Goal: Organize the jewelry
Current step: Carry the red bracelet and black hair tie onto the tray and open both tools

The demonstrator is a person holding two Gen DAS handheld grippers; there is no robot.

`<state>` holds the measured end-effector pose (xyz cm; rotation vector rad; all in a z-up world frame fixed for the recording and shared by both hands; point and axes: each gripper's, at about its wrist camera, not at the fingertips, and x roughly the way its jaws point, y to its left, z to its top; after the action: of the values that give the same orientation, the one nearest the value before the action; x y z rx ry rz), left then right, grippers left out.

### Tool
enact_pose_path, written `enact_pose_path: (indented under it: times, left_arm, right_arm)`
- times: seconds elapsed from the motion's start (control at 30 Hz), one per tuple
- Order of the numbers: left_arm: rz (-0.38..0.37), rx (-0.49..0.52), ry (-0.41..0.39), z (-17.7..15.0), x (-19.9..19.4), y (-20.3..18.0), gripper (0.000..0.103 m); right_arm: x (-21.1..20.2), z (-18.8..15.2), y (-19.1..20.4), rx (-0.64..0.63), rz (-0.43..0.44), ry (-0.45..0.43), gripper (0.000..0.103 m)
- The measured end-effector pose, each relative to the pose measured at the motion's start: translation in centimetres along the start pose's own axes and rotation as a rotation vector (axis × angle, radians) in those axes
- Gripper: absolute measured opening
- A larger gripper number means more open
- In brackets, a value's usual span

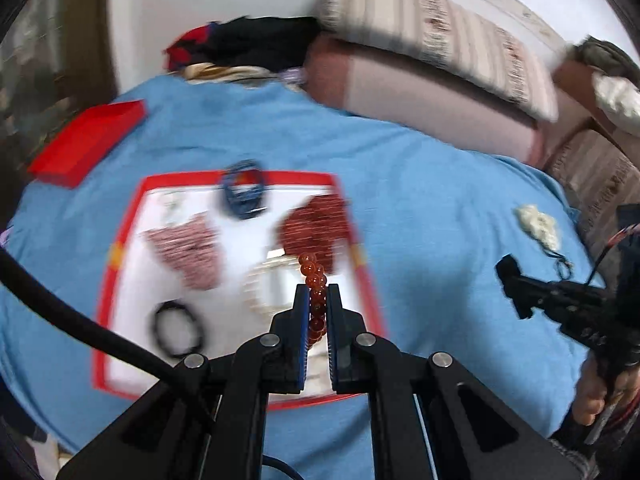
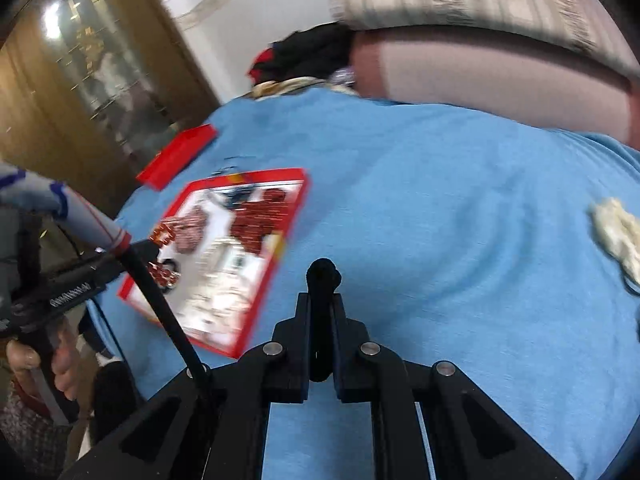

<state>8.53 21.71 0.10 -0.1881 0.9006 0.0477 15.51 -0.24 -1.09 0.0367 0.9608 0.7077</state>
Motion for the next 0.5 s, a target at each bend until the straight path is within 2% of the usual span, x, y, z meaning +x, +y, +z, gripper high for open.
enact_pose_path:
  times: [0.27,0.4,0.5]
  left_arm:
    - [0.094,-0.1,0.017,-0.9,0.4,7.7,0.007]
    - [0.093,-0.134,0.018,-1.5,0.3,9.7,0.007]
    - [0.11,-0.144,0.027,-1.5,1.1,10.6,0.007]
  right_arm:
    - [6.3,2.4,7.1,-0.074,0.133,0.084,0.009]
    - [9.0,2.1,10.2,-0.107,0.208,0.138,0.009]
    - [11.5,1.5,12.0,-0.125,0.233,0.185,0.009]
